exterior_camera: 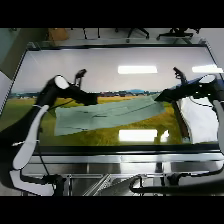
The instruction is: Fold the shirts.
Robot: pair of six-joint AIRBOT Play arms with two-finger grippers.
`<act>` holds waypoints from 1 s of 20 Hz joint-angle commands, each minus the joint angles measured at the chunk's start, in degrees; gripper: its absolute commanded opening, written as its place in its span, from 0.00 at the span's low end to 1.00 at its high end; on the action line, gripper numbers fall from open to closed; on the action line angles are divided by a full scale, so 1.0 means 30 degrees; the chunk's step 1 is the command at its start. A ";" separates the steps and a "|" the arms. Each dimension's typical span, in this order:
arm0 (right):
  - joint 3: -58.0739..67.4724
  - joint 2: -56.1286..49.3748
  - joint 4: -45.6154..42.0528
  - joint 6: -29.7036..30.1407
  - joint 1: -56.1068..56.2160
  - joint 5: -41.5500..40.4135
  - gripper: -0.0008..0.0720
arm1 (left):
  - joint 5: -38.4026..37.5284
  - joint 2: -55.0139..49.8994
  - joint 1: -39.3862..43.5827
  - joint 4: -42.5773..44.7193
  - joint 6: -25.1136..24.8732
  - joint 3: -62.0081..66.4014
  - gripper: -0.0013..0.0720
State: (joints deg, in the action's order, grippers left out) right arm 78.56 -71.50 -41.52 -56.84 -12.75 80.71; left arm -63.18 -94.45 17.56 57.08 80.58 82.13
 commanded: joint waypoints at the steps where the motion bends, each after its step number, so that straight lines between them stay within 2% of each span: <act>1: 0.0131 0.3388 0.0117 -0.1202 -0.0270 0.1923 0.04 | 0.2120 -0.3279 0.3672 -0.1064 -0.0036 0.1967 0.03; 5: 0.0138 0.5727 0.0036 -0.1581 -0.0882 0.2244 0.04 | 0.1836 -0.6776 0.6120 -0.1035 0.1056 0.6193 0.03; 9: 0.0146 0.6965 0.0058 -0.1566 -0.1931 0.1741 0.04 | -0.0270 -0.9435 0.7104 -0.1042 0.1996 1.0098 0.03; 12: 0.0138 0.6805 0.0270 -0.1566 -0.1865 0.2018 0.04 | -0.0321 -1.0542 0.7431 -0.1056 0.2506 1.2189 0.03; 16: 0.0138 0.6747 0.0561 -0.1566 -0.1880 0.2069 0.04 | -0.0743 -0.9275 0.6594 -0.1260 0.2747 1.1621 0.03; 20: 0.0124 0.6448 0.1734 -0.1858 -0.1865 0.2135 0.04 | -0.3985 -0.4707 0.3359 -0.1581 0.1282 1.1293 0.03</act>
State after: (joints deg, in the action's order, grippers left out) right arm 78.96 -51.70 -39.38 -61.91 -18.33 86.94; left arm -68.71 -116.40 33.15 52.90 87.07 116.18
